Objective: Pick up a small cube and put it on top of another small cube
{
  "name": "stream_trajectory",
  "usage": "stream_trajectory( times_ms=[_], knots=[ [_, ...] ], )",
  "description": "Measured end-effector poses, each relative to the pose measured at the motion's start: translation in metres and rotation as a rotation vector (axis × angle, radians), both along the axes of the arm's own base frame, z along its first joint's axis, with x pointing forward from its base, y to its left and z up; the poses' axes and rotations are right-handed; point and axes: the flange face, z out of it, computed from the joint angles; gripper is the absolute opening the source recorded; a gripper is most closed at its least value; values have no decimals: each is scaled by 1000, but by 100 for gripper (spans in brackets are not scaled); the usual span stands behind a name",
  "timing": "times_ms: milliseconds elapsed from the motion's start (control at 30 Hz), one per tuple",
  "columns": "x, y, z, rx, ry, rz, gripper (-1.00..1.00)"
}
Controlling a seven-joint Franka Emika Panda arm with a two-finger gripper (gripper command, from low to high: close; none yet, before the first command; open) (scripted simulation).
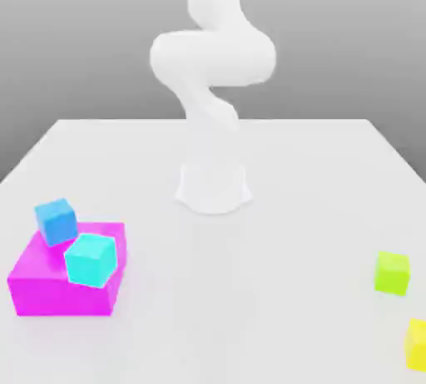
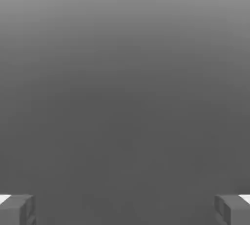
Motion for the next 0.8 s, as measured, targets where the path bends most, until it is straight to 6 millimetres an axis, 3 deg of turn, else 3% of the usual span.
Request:
stream_trajectory(
  times_ms=[167, 267, 367, 533, 633, 800],
  knots=[
    [45, 73, -98, -123, 148, 200, 0],
    [54, 116, -160, -188, 230, 328, 0],
    [51, 157, -222, -249, 308, 463, 0],
    [21, 219, -325, -337, 435, 700, 0],
    [-19, 258, -383, -387, 504, 871, 0],
    [-80, 284, -468, -431, 615, 1087, 0]
  ],
)
